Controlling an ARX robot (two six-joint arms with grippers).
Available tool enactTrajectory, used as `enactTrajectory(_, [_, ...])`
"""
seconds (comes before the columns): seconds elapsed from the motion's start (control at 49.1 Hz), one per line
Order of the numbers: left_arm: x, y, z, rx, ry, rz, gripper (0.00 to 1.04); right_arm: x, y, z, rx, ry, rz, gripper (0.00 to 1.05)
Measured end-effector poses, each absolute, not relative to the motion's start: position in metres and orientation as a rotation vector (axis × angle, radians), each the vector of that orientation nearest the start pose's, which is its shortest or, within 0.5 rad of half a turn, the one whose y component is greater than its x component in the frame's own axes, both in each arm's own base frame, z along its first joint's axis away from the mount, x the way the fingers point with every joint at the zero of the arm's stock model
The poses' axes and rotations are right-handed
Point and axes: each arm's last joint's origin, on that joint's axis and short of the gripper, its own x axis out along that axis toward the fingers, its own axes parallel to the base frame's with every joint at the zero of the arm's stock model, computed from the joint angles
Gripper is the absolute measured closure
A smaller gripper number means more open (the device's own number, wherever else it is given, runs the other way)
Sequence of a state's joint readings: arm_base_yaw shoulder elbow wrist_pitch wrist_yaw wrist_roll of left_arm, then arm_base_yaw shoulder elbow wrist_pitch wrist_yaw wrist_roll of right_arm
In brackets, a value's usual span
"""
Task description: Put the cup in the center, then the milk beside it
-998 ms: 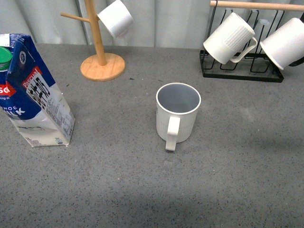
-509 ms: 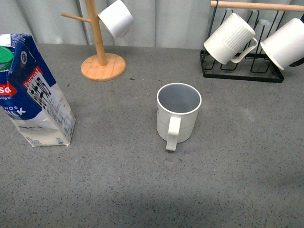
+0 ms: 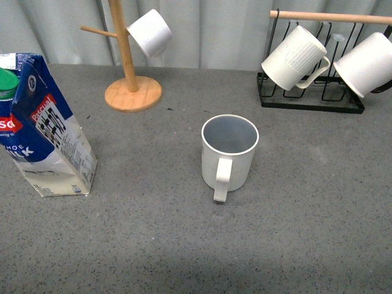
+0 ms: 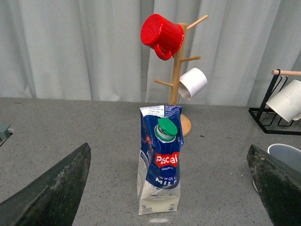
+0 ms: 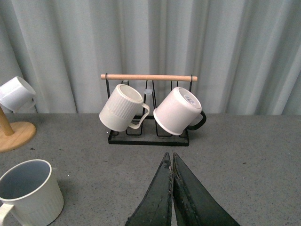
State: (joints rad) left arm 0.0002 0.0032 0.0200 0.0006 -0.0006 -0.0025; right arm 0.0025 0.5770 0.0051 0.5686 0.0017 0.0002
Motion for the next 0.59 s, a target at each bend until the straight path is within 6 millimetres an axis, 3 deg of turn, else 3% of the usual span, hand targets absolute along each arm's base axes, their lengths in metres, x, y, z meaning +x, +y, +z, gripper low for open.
enactTrajectory(0.59, [0.097, 0.0, 0.17, -0.002, -0.017, 0.001, 0.07, 0.117, 0.0, 0.168, 0.0, -0.008, 0.001, 1.04])
